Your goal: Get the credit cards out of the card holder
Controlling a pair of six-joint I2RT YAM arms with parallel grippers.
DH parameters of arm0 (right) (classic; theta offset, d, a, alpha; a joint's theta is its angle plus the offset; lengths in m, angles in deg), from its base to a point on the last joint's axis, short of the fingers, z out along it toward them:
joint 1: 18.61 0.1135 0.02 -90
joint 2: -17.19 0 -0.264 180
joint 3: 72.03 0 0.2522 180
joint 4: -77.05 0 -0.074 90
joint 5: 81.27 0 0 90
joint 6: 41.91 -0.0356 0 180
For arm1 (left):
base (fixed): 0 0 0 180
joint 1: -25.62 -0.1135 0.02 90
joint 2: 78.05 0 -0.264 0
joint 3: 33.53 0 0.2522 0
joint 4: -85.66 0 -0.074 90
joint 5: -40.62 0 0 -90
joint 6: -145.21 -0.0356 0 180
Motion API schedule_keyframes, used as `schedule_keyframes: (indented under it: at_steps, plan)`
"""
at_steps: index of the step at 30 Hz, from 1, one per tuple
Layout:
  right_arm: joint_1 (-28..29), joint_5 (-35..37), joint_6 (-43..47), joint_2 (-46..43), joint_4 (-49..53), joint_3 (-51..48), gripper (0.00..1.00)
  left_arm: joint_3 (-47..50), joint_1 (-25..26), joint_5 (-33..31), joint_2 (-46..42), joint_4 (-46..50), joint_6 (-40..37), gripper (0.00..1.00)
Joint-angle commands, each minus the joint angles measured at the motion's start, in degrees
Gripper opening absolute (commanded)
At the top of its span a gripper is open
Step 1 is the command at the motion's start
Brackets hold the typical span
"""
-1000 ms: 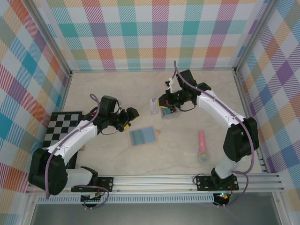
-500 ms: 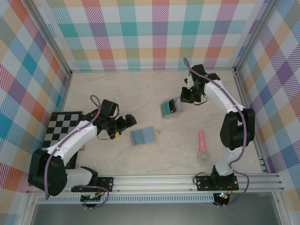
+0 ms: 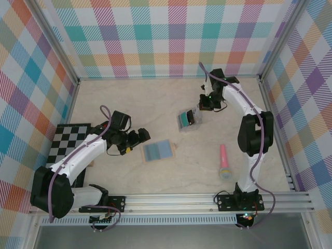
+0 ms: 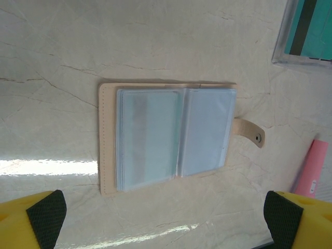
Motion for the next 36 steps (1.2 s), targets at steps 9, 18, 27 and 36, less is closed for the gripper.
schedule_keyframes:
  at_steps: [9,18,27,36]
  plan:
    - [-0.5,-2.4,2.2,3.0,2.2,1.6,0.06,-0.8,-0.4,0.8,-1.5,1.4,-1.9,1.00]
    - [-0.5,-1.3,0.7,1.4,2.5,2.5,0.25,-0.7,-0.4,0.5,-1.9,1.8,-2.0,1.00]
    - [-0.4,-5.3,-5.9,-11.1,-1.2,-6.9,0.42,-0.7,-0.4,-1.4,-1.9,2.5,-1.2,1.00]
    - [8.9,-4.3,-15.8,-25.1,-8.4,-23.2,0.48,0.3,-0.4,-1.1,-0.2,0.4,2.0,1.00]
